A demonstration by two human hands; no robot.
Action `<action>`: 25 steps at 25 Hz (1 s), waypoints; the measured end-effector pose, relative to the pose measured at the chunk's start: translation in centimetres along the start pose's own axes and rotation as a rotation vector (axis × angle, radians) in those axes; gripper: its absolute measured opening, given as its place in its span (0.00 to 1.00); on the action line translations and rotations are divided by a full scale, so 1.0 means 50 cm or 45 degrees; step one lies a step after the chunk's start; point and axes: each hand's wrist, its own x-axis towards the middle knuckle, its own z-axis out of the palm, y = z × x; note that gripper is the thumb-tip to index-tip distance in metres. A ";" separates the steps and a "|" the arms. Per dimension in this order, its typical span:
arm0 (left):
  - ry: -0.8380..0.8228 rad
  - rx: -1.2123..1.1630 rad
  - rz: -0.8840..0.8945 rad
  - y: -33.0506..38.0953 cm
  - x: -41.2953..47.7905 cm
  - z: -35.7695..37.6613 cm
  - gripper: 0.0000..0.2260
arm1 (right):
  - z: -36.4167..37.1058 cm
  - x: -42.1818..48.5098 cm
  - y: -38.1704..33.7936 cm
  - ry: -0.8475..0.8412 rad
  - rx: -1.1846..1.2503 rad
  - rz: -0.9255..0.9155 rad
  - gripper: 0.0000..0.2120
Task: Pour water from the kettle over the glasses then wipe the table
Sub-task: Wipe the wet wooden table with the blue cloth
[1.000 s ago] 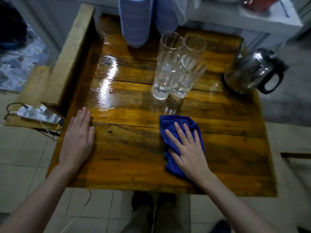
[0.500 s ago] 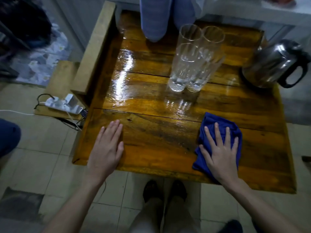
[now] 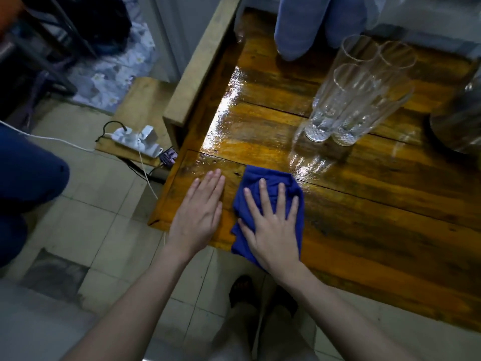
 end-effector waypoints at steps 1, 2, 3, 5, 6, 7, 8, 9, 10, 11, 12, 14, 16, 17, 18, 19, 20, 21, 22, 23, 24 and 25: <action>-0.003 0.007 0.002 0.001 0.000 0.000 0.25 | 0.004 0.005 -0.008 0.001 0.007 -0.013 0.33; -0.007 0.013 0.010 0.004 0.001 0.000 0.24 | 0.007 0.005 -0.006 0.006 0.024 -0.014 0.33; -0.011 0.015 0.017 0.006 0.001 0.000 0.24 | 0.009 0.002 -0.001 0.014 0.045 -0.018 0.33; -0.021 0.014 0.025 0.010 0.002 -0.003 0.25 | 0.010 -0.006 0.016 0.021 0.079 -0.058 0.32; -0.031 0.012 0.036 0.016 0.005 -0.006 0.25 | 0.007 -0.009 0.026 0.016 0.090 -0.088 0.32; -0.043 0.009 0.069 0.033 0.011 -0.007 0.25 | 0.005 -0.014 0.043 0.016 0.100 -0.106 0.31; -0.053 -0.002 0.109 0.054 0.017 -0.007 0.25 | 0.003 -0.019 0.062 0.021 0.105 -0.114 0.31; -0.058 -0.015 0.149 0.080 0.024 -0.005 0.25 | 0.002 -0.025 0.083 0.027 0.109 -0.104 0.31; -0.065 -0.029 0.189 0.110 0.033 -0.002 0.26 | 0.001 -0.035 0.109 0.036 0.113 -0.077 0.30; -0.072 -0.037 0.223 0.139 0.042 0.002 0.26 | 0.000 -0.047 0.137 0.045 0.114 -0.044 0.30; -0.082 -0.043 0.260 0.173 0.052 0.009 0.26 | -0.002 -0.063 0.171 0.051 0.108 -0.006 0.30; -0.101 -0.053 0.327 0.231 0.066 0.024 0.26 | -0.006 -0.100 0.241 0.045 0.083 0.046 0.30; -0.125 -0.042 0.367 0.282 0.074 0.042 0.26 | -0.011 -0.142 0.317 0.021 0.062 0.099 0.30; -0.135 -0.027 0.364 0.304 0.075 0.051 0.27 | -0.015 -0.166 0.358 0.014 0.058 0.133 0.30; -0.138 -0.014 0.347 0.319 0.073 0.059 0.27 | -0.018 -0.190 0.399 0.012 0.063 0.164 0.29; -0.129 0.001 0.330 0.327 0.068 0.065 0.28 | -0.021 -0.215 0.439 0.003 0.074 0.196 0.29; -0.123 0.008 0.321 0.331 0.065 0.069 0.28 | -0.023 -0.240 0.479 0.000 0.085 0.232 0.29; -0.120 0.014 0.322 0.329 0.063 0.070 0.28 | -0.028 -0.263 0.515 -0.006 0.096 0.269 0.28; -0.127 0.016 0.330 0.328 0.060 0.070 0.29 | -0.031 -0.284 0.549 -0.008 0.106 0.294 0.28; -0.124 0.031 0.337 0.329 0.058 0.070 0.29 | -0.036 -0.302 0.573 -0.017 0.111 0.314 0.28; -0.125 0.031 0.335 0.330 0.057 0.069 0.29 | -0.038 -0.313 0.590 -0.024 0.113 0.306 0.29; -0.135 0.035 0.328 0.332 0.056 0.068 0.29 | -0.042 -0.318 0.600 -0.034 0.117 0.291 0.29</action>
